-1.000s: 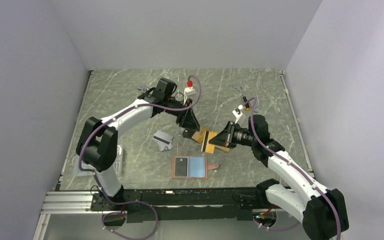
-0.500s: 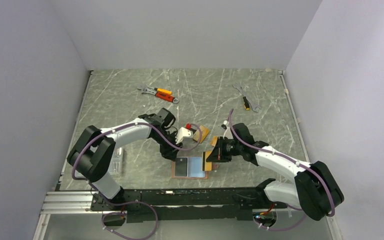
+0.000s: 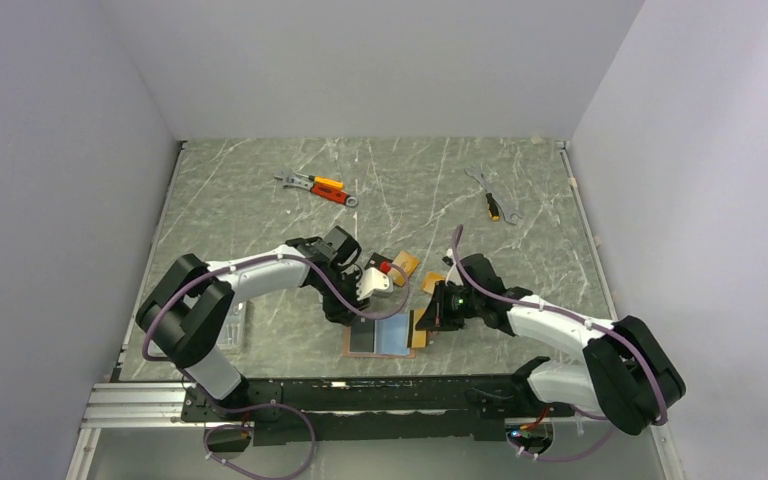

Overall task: Put the credit cards into the card holder
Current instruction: Insert the credit card into the card holder.

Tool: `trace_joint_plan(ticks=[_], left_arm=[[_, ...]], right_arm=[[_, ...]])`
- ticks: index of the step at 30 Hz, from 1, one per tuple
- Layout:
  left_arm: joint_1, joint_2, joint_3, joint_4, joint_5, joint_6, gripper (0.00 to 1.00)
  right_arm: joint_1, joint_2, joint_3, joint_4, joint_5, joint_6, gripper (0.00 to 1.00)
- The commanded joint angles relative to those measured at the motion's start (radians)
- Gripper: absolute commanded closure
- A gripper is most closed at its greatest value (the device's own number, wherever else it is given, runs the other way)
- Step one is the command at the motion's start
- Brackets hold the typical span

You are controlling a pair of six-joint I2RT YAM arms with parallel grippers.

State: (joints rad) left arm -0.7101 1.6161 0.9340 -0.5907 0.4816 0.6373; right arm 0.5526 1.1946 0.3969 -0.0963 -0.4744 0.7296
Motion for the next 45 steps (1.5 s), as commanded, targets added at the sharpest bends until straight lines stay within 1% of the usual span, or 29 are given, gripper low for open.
trace_joint_plan(ticks=[1,7,12,22,28,38,41,45], left_arm=[[-0.014,-0.018,-0.013,0.020,-0.028,0.025,0.61],[-0.031,-0.016,-0.035,0.031,-0.051,0.031,0.61],[-0.039,-0.018,-0.042,0.036,-0.057,0.035,0.62],[-0.039,-0.031,-0.043,0.037,-0.057,0.034,0.62],[-0.039,-0.042,-0.037,0.031,-0.056,0.035,0.62],[-0.038,-0.060,-0.021,0.017,-0.048,0.036,0.63],[-0.017,-0.073,-0.002,-0.004,-0.021,0.038,0.63],[0.025,-0.101,0.022,-0.041,0.032,0.060,0.63]], right_arm=[[0.013,0.011,-0.013,0.056,0.049,-0.003,1.00],[0.025,0.019,-0.035,0.091,0.043,0.018,1.00],[0.033,0.070,-0.055,0.174,0.019,0.053,1.00],[0.031,0.147,-0.051,0.216,-0.020,0.075,1.00],[0.035,0.192,-0.029,0.234,-0.083,0.071,1.00],[0.038,0.153,0.068,0.246,-0.232,0.010,1.00],[0.051,0.166,0.084,0.274,-0.260,0.020,1.00],[0.087,0.231,0.129,0.292,-0.276,0.020,1.00]])
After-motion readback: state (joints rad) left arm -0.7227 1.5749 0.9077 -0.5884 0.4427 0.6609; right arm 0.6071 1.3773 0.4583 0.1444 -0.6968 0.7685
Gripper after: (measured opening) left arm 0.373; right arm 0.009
